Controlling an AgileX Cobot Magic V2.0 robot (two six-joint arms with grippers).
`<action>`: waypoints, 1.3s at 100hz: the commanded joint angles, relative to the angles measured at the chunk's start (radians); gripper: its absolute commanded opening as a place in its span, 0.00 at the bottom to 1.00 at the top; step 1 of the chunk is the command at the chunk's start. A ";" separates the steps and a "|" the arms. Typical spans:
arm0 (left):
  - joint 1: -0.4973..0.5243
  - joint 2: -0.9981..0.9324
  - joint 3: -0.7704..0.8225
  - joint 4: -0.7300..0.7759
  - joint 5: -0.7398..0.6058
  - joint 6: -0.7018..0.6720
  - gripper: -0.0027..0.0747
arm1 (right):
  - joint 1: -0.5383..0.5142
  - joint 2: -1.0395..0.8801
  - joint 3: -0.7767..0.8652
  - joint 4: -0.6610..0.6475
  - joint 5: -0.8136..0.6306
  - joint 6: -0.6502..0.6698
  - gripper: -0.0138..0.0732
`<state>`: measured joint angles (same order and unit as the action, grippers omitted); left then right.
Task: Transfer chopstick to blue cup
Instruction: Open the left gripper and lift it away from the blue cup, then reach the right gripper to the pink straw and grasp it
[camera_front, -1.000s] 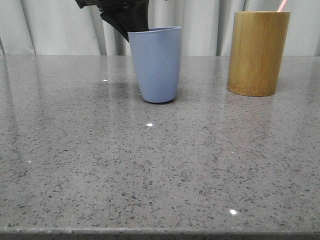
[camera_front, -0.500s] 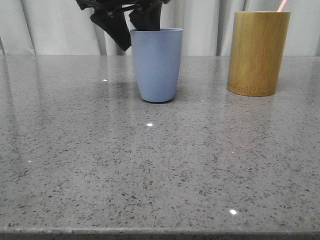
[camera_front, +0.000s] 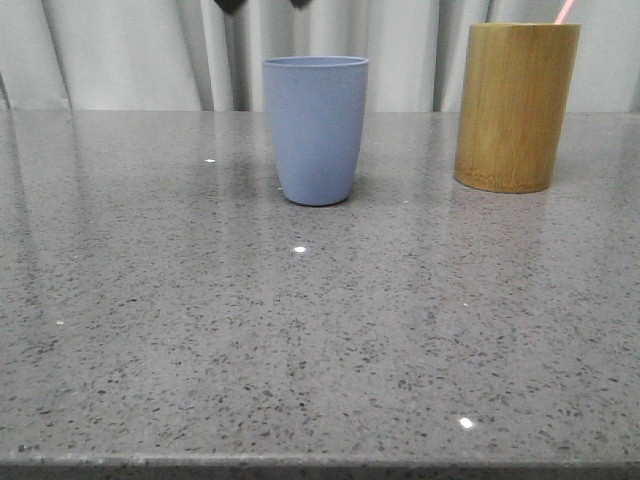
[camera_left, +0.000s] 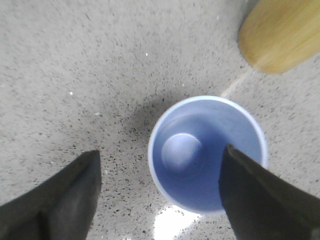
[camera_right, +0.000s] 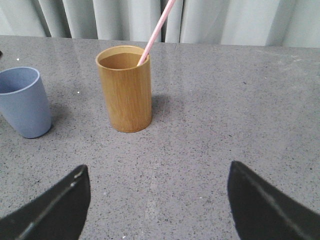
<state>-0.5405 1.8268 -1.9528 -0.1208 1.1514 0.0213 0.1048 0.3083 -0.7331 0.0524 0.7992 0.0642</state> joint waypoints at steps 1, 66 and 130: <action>0.021 -0.112 0.005 0.014 -0.069 -0.021 0.66 | -0.003 0.020 -0.023 -0.001 -0.073 -0.008 0.81; 0.396 -0.868 0.869 0.022 -0.333 -0.021 0.66 | -0.003 0.020 -0.023 -0.001 -0.095 -0.008 0.81; 0.411 -1.442 1.238 0.022 -0.335 -0.021 0.66 | -0.003 0.020 -0.023 -0.001 -0.142 -0.008 0.81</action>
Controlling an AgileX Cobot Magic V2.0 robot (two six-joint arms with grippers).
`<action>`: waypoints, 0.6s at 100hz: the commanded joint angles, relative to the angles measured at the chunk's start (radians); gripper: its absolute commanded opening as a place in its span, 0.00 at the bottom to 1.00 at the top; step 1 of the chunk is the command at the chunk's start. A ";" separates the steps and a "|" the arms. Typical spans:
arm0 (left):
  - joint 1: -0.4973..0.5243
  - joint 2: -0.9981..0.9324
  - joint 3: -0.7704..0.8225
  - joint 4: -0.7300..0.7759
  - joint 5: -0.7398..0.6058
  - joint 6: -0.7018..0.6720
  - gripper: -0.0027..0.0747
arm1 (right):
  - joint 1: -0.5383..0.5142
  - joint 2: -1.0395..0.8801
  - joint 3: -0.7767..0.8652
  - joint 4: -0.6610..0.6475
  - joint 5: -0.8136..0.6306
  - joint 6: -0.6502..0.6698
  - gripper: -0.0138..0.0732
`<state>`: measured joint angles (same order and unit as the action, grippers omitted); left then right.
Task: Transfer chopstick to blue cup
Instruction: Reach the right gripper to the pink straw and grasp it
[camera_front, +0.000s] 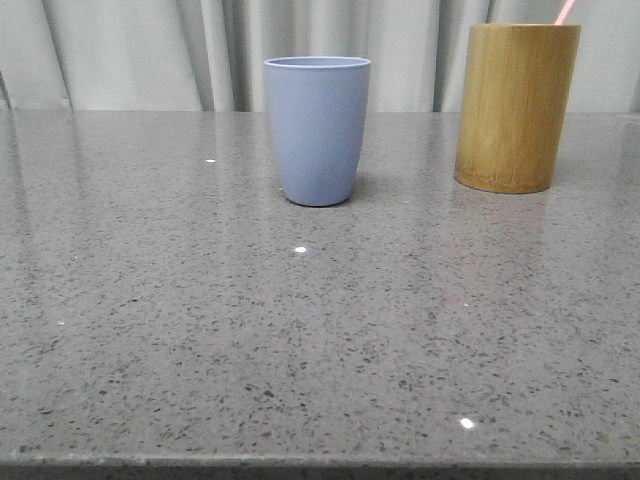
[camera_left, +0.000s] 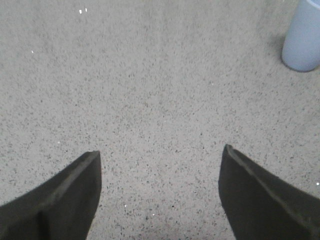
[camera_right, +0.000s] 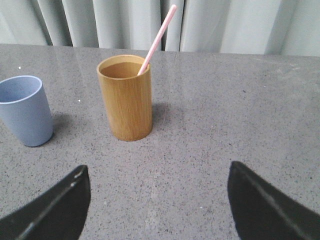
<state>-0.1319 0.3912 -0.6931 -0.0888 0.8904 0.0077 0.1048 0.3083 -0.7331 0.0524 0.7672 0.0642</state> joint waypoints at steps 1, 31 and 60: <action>0.003 -0.006 -0.022 -0.010 -0.074 -0.008 0.66 | -0.003 0.020 -0.023 -0.001 -0.113 -0.008 0.81; 0.003 -0.006 -0.022 -0.010 -0.074 -0.008 0.66 | -0.003 0.072 -0.023 0.003 -0.313 -0.008 0.81; 0.003 -0.006 -0.022 -0.010 -0.074 -0.008 0.66 | -0.003 0.344 -0.023 0.016 -0.677 -0.005 0.81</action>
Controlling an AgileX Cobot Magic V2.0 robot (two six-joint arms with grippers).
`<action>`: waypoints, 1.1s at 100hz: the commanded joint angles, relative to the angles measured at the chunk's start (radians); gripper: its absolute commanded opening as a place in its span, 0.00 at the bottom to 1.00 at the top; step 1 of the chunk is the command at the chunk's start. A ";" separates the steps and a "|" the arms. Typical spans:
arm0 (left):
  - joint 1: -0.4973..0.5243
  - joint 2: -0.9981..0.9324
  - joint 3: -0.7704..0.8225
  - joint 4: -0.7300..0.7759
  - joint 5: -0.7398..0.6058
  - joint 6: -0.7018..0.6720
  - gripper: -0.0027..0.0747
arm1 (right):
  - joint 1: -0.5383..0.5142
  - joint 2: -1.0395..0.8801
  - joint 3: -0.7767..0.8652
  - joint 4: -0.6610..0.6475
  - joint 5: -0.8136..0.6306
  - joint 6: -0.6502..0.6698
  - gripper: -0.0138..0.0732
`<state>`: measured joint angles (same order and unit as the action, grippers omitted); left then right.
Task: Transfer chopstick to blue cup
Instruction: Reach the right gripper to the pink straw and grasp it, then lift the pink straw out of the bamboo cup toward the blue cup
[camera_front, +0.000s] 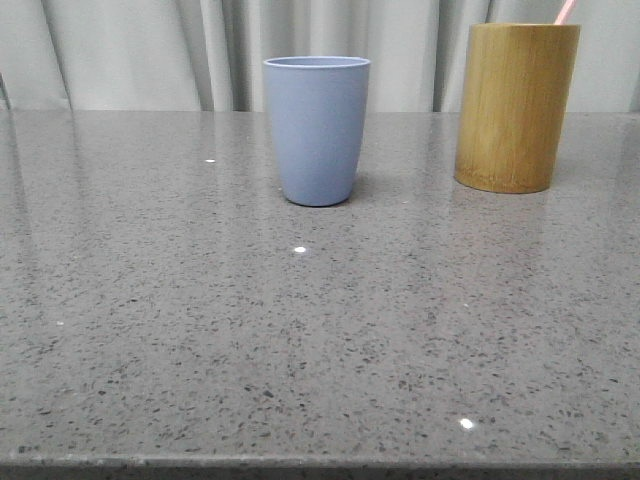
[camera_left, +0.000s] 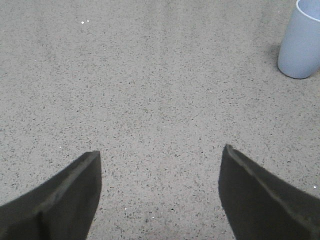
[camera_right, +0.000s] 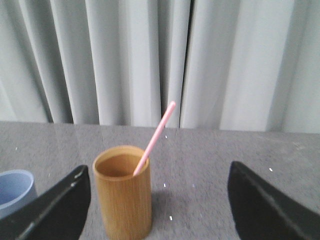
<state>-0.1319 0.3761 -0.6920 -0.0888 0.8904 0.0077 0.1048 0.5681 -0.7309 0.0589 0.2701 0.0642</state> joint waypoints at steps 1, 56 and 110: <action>0.003 0.009 -0.023 -0.010 -0.074 -0.008 0.66 | -0.003 0.092 -0.025 0.011 -0.196 -0.005 0.81; 0.003 0.009 -0.023 -0.010 -0.074 -0.008 0.66 | -0.003 0.633 -0.146 0.084 -0.562 0.115 0.81; 0.003 0.009 -0.023 -0.010 -0.074 -0.008 0.66 | -0.002 0.847 -0.271 0.084 -0.691 0.212 0.72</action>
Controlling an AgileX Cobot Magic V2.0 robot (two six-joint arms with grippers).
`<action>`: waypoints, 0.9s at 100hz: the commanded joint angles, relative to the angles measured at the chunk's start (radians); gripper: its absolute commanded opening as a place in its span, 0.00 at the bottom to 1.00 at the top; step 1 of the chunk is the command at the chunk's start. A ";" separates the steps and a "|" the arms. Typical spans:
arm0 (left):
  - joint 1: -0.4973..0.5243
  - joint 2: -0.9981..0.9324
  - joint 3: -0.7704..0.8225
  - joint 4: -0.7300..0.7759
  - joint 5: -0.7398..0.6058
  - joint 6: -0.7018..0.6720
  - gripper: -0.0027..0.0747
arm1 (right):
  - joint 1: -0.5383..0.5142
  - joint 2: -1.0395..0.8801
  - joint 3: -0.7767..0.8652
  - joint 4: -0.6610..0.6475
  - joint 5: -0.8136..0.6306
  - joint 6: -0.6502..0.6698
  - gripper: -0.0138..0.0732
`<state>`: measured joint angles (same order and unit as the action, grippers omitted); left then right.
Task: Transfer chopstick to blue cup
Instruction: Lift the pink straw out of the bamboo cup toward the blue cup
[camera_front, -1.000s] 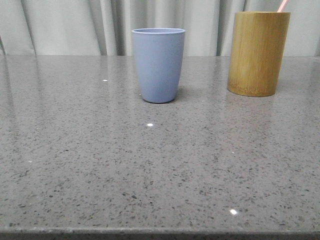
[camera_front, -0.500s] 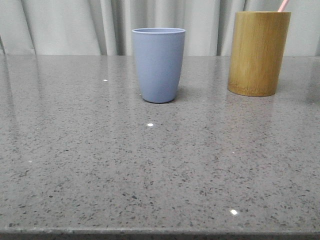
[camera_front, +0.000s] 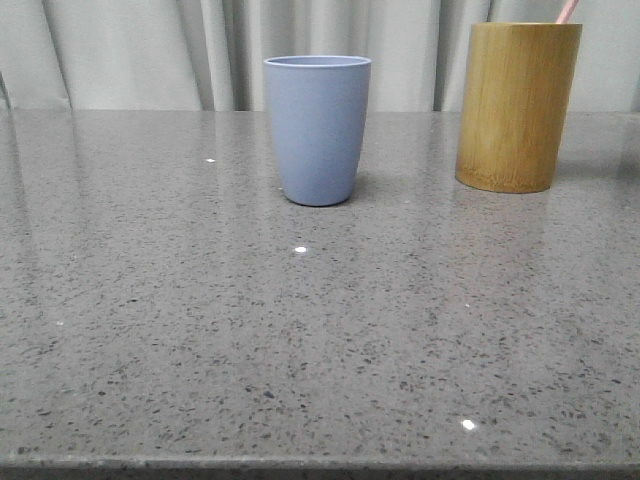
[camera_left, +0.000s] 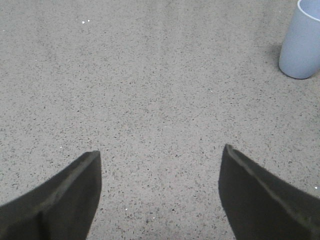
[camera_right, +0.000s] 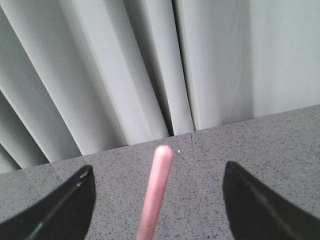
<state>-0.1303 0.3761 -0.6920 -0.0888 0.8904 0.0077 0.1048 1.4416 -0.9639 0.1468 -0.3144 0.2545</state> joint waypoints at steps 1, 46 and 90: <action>0.001 0.009 -0.023 -0.010 -0.074 -0.008 0.66 | -0.002 -0.025 -0.038 -0.004 -0.108 0.026 0.71; 0.001 0.009 -0.023 -0.010 -0.074 -0.008 0.66 | -0.002 -0.019 -0.038 -0.004 -0.126 0.095 0.34; 0.001 0.009 -0.023 -0.010 -0.074 -0.008 0.66 | -0.002 -0.033 -0.038 -0.007 -0.132 0.121 0.16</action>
<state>-0.1303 0.3761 -0.6920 -0.0888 0.8904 0.0077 0.1048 1.4528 -0.9653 0.1466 -0.3571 0.3788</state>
